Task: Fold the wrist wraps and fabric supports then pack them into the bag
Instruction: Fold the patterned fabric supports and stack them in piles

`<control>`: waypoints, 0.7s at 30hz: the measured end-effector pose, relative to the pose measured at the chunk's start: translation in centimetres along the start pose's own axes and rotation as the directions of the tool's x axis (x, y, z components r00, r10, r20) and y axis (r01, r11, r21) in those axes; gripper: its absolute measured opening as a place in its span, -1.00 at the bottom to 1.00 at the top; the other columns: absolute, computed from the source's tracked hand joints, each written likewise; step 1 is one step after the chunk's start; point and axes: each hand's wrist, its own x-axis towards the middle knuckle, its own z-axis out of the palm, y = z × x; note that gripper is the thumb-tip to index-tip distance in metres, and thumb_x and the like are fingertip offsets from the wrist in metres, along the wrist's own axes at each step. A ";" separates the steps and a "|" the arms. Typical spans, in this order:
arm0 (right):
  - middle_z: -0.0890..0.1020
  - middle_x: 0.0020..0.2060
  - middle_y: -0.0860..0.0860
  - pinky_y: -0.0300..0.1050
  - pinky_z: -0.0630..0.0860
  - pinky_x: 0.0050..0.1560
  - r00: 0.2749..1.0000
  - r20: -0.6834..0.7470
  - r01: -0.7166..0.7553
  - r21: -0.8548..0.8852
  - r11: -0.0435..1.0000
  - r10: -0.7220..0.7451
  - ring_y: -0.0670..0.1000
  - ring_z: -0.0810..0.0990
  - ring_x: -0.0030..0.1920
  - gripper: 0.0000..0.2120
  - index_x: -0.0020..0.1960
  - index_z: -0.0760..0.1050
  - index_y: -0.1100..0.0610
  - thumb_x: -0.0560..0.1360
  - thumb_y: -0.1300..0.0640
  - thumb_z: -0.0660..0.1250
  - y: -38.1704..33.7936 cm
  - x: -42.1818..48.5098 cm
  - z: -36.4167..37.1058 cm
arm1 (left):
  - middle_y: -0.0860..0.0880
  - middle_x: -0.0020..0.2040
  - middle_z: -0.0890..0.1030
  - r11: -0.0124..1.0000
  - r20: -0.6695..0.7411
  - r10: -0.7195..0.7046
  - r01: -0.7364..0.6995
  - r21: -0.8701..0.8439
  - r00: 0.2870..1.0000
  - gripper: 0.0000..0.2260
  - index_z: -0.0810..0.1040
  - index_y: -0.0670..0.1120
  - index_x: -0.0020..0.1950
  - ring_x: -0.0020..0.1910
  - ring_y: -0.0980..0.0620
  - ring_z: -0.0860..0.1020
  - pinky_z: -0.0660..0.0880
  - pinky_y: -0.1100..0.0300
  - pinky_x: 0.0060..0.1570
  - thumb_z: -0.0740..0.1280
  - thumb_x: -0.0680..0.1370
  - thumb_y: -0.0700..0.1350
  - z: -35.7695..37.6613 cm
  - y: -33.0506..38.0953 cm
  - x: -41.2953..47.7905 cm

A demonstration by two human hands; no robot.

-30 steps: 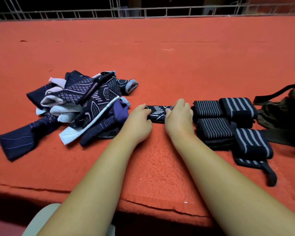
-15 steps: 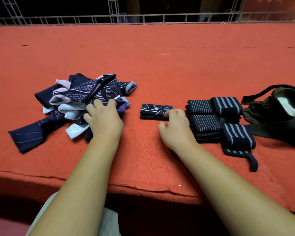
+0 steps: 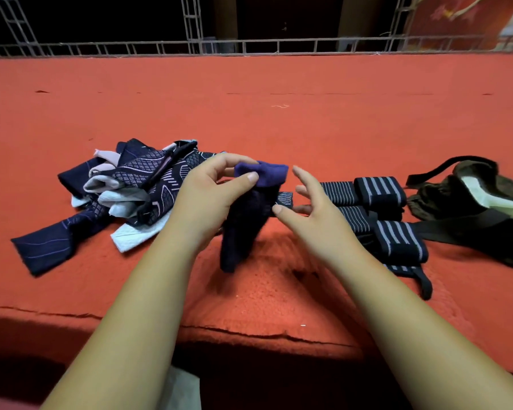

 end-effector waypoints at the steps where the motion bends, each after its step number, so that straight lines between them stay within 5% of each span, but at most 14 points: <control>1: 0.47 0.46 -0.10 -0.05 0.54 0.36 1.000 0.007 -0.004 0.061 0.998 0.003 -0.08 0.66 0.24 -0.24 0.61 0.21 -0.38 0.54 -0.09 0.52 -0.3 -0.1 -0.6 | -0.06 0.02 0.73 0.984 0.052 -0.031 0.040 -0.175 0.998 -0.85 0.70 -0.01 0.13 -0.09 0.01 0.67 0.58 0.09 -0.05 0.47 0.61 -0.21 0.4 0.4 -0.1; 3: 0.59 0.40 -0.05 0.03 0.56 0.39 1.000 0.011 -0.010 0.237 0.972 0.007 -0.04 0.68 0.27 -0.30 0.55 0.28 -0.42 0.53 -0.08 0.49 -0.9 -0.5 -1.7 | -0.05 -0.06 0.70 0.913 0.110 -0.062 0.101 -0.395 0.992 -0.83 0.66 -0.08 0.18 -0.17 0.03 0.67 0.59 0.17 -0.20 0.40 0.64 -0.28 1.2 0.7 0.1; 6: 0.74 0.17 0.05 0.03 0.63 0.24 1.000 -0.006 -0.009 0.464 0.886 0.013 0.05 0.73 0.19 -0.44 0.49 0.41 -0.23 0.60 0.16 0.45 -1.2 -0.8 -3.2 | -0.03 -0.03 0.70 0.896 0.140 -0.057 0.112 -0.429 0.988 -0.72 0.60 -0.08 0.30 -0.15 0.05 0.68 0.60 0.25 -0.23 0.37 0.64 -0.33 2.4 0.4 0.1; 10: 0.76 -0.11 -0.07 -0.17 0.50 -0.17 0.988 -0.132 -0.026 0.362 0.932 0.079 -0.14 0.67 -0.20 -0.61 0.35 0.50 -0.18 0.63 0.20 0.35 -1.7 -1.1 -4.8 | -0.14 0.34 0.63 0.933 0.165 -0.027 0.084 -0.350 0.986 -0.50 0.61 0.01 0.35 0.13 -0.09 0.69 0.66 0.02 0.09 0.55 0.46 -0.34 3.9 -0.7 0.1; 13: 0.76 -0.18 -0.10 -0.03 0.57 -0.13 0.970 -0.220 -0.026 0.322 0.946 0.101 -0.06 0.72 -0.20 -0.70 0.21 0.56 -0.23 0.61 0.15 0.33 -1.2 -1.3 -5.4 | -0.10 0.44 0.58 0.966 0.171 0.061 -0.015 -0.257 0.983 -0.45 0.60 0.05 0.34 0.23 -0.15 0.67 0.59 -0.19 0.31 0.55 0.46 -0.41 4.7 -1.2 0.0; 16: 0.72 -0.26 -0.11 0.06 0.60 -0.10 0.967 -0.242 -0.008 0.306 0.952 0.086 -0.05 0.68 -0.24 -0.69 0.19 0.57 -0.24 0.60 0.15 0.32 -1.0 -1.6 -5.6 | 0.08 0.29 0.69 0.982 0.107 0.102 -0.083 -0.171 0.989 -0.51 0.60 0.05 0.29 0.12 -0.05 0.72 0.64 0.09 0.09 0.45 0.53 -0.47 5.7 -1.2 -0.4; 18: 0.72 -0.23 -0.13 0.14 0.66 -0.12 0.968 -0.238 -0.005 0.314 0.949 0.084 -0.04 0.68 -0.24 -0.75 0.16 0.62 -0.20 0.62 0.13 0.34 -1.0 -1.9 -5.6 | -0.01 0.13 0.76 0.990 0.019 0.109 -0.107 -0.097 0.994 -0.56 0.63 0.05 0.33 -0.01 0.03 0.72 0.63 0.18 -0.01 0.43 0.59 -0.41 6.2 -1.3 -0.5; 21: 0.77 0.02 -0.10 0.31 0.72 -0.12 0.974 -0.223 0.020 0.294 0.956 0.048 0.07 0.76 -0.02 -0.78 0.17 0.67 -0.16 0.63 0.11 0.38 -0.9 -2.3 -5.7 | -0.12 0.25 0.71 0.985 -0.043 0.171 -0.170 0.029 0.984 -0.66 0.68 0.04 0.35 0.00 0.08 0.70 0.62 0.14 0.08 0.41 0.65 -0.29 6.1 -2.1 0.1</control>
